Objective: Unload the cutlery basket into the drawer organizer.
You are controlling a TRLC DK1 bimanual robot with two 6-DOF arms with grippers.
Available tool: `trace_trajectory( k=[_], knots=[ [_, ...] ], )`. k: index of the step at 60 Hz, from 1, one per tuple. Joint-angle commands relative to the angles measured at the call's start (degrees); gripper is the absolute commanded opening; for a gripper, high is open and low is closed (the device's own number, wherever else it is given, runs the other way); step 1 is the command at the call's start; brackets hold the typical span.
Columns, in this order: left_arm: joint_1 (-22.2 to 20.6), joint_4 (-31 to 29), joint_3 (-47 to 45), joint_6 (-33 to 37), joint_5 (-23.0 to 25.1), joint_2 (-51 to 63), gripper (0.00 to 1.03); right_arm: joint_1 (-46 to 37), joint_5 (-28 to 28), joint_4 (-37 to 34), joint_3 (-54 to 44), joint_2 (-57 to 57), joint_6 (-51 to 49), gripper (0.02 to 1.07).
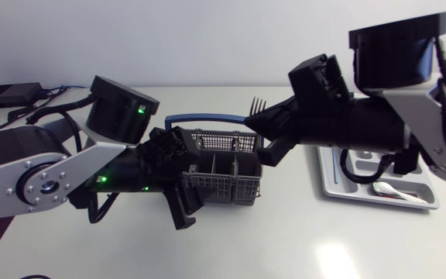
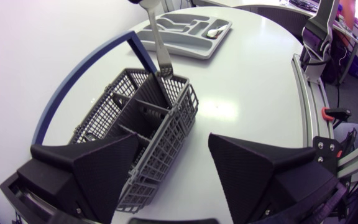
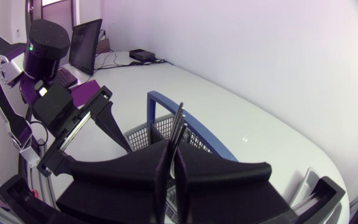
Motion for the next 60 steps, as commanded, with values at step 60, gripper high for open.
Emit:
trace_trajectory(
  k=[60],
  knots=[
    [-3.06, 1.57, 18.09, -1.27, 26.06, 18.4, 0.72, -14.86, -31.07, -7.52, -4.16, -11.22, 7.77, 0.08]
  ],
)
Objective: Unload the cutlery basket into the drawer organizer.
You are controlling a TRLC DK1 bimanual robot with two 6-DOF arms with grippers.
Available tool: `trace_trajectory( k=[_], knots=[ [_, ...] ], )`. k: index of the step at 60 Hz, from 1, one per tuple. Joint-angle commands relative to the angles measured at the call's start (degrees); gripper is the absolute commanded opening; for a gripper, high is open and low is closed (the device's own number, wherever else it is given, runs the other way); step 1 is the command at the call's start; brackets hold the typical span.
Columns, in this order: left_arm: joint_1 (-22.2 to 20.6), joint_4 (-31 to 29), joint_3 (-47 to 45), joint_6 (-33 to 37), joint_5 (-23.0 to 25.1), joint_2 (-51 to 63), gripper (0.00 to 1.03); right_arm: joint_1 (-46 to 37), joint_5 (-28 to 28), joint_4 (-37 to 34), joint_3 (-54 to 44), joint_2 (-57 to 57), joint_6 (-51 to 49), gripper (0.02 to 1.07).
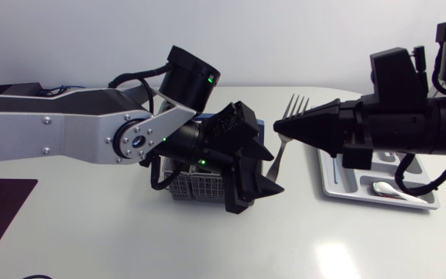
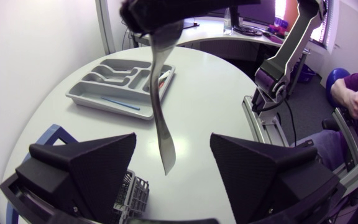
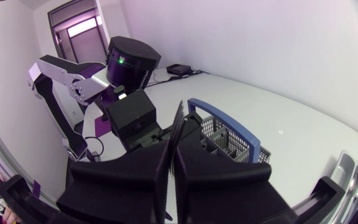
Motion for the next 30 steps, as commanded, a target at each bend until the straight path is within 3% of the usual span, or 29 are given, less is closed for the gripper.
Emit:
trace_trajectory(
  k=[1, 17, 21, 30],
  knots=[
    [0.57, -0.94, 0.86, -0.78, 2.28, 1.13, 0.7, -0.42, -1.21, 0.3, -1.69, -1.0, 2.24, 0.08],
    [1.62, -2.17, -0.72, -0.52, 6.94, 0.69, 0.35, -0.06, -2.88, 0.3, -2.05, -2.58, 4.18, 0.08],
    [1.62, -2.17, -0.81, -0.52, 7.03, 0.6, 0.3, -0.06, -2.97, 0.39, -2.05, -2.75, 4.44, 0.08],
    [1.36, -2.26, -1.07, -0.52, 7.55, 0.16, 0.29, 0.02, -3.93, 0.39, -2.05, -3.63, 5.32, 0.08]
  ],
)
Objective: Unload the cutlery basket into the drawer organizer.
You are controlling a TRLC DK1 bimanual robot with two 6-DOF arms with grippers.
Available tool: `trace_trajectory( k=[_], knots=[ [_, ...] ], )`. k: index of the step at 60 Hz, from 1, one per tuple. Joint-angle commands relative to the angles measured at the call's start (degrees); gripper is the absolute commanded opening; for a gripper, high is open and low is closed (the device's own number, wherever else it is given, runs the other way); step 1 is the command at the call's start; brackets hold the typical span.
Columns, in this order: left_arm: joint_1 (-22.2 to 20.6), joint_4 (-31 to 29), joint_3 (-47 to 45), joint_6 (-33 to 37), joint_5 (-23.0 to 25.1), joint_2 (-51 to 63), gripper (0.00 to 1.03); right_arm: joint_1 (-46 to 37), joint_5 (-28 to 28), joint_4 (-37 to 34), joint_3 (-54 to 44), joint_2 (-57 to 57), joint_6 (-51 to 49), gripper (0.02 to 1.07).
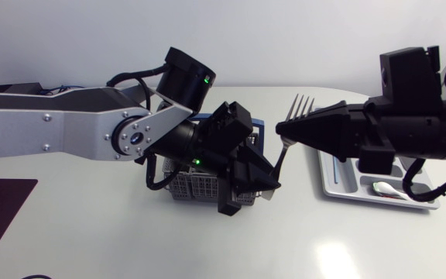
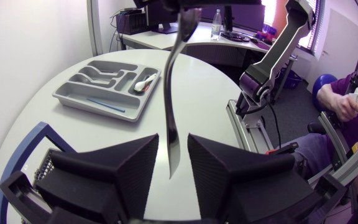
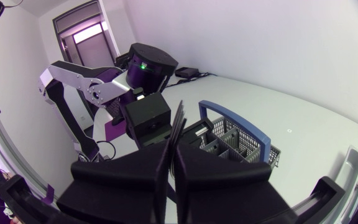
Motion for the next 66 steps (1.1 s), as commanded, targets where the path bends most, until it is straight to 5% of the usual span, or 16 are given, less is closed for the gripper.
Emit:
trace_trajectory(
  k=[1, 13, 20, 25, 30, 37, 41, 61, 66],
  knots=[
    [0.05, -0.4, -1.05, -0.52, 1.15, 0.01, 0.29, 0.02, -0.96, 0.39, -1.24, -1.1, 1.95, 0.08],
    [-0.39, -0.58, -1.31, -0.61, 1.15, 0.01, 0.19, 0.11, -0.96, 0.48, -1.32, -1.27, 2.22, 0.08],
    [-0.39, -0.67, -1.31, -0.52, 1.15, 0.01, 0.04, 0.02, -0.87, 0.74, -1.59, -1.1, 2.22, 0.09],
    [-0.22, -0.75, -1.14, -0.7, 1.15, 0.01, 0.04, -0.24, -0.79, 1.1, -1.94, -0.48, 2.13, 0.13],
    [-0.04, -0.75, -0.96, -0.78, 1.32, 0.01, 0.04, -0.33, -0.52, 1.62, -2.82, -0.75, 1.95, 0.28],
    [0.05, -1.02, -0.7, -1.31, 1.41, 0.1, 0.04, -0.33, 0.09, 1.62, -3.52, -2.33, 1.25, 0.64],
    [0.75, -1.1, -0.35, -1.75, 1.59, 0.01, 0.04, -0.42, 1.24, 1.62, -4.23, -3.47, 0.37, 0.72],
    [2.07, -3.65, 0.45, -2.28, 5.1, -1.05, 0.04, 4.24, 12.75, 3.56, -13.01, -8.04, -10.79, 0.71],
    [1.98, -4.18, 0.53, -2.19, 5.19, -1.13, 0.04, 5.21, 13.89, 4.7, -13.45, -7.95, -11.49, 0.6]
  ],
)
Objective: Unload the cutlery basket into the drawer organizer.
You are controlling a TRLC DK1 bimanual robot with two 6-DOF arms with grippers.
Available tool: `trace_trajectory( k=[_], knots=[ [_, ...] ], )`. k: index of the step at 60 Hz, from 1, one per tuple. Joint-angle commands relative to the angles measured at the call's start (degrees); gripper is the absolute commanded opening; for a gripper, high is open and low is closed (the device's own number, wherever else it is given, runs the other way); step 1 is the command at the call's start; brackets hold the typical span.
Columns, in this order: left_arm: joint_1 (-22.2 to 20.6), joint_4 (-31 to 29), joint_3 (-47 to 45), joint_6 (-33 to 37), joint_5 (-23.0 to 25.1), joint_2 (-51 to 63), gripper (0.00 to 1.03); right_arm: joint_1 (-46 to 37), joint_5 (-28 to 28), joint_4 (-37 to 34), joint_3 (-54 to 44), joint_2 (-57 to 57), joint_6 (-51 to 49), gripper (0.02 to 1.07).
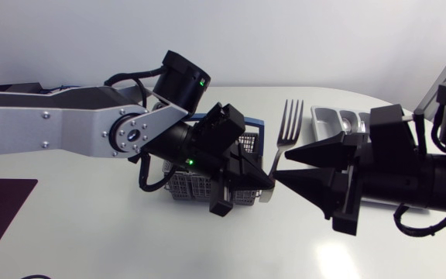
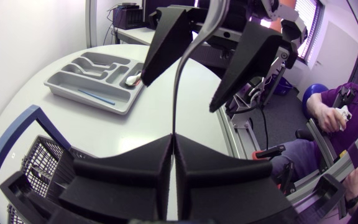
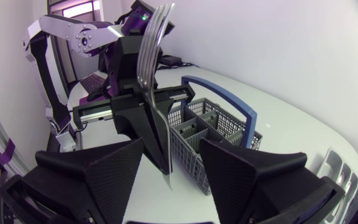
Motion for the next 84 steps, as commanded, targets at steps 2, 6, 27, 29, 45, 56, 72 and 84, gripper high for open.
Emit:
trace_trajectory(
  k=[2, 6, 27, 29, 45, 56, 72, 84],
  knots=[
    [0.45, -0.71, 0.73, -0.88, 1.04, -1.07, 0.04, 1.04, 1.02, 1.9, -0.99, -0.17, -1.97, 0.55],
    [0.45, -0.88, 0.73, -0.79, 0.95, -1.07, 0.04, 1.65, 1.28, 2.87, -0.55, 0.53, -1.97, 0.48],
    [0.54, -1.06, 0.29, -0.7, 1.04, -1.24, 0.04, 3.06, 1.63, 5.07, 0.85, 3.96, -1.79, 0.25],
    [0.54, -1.06, 0.29, -0.7, 1.04, -1.24, 0.04, 3.06, 1.63, 5.16, 0.94, 4.05, -1.79, 0.2],
    [0.72, -1.15, -0.15, -0.7, 1.04, -1.51, 0.04, 3.58, 1.37, 5.33, 1.12, 4.4, -1.0, 0.08],
    [1.16, -1.5, -0.06, -0.88, 0.95, -2.21, 0.16, 3.58, 1.55, 4.36, 1.38, 3.78, -0.47, 0.08],
    [3.97, -2.99, 2.05, -1.93, 0.51, -3.53, 0.92, 0.68, 2.69, 3.22, 1.12, 3.52, -0.38, 0.08],
    [5.37, -4.93, 2.66, -2.2, -5.99, -6.69, 0.97, -5.82, 4.01, 2.25, 1.91, 3.52, -0.38, 0.08]
  ],
)
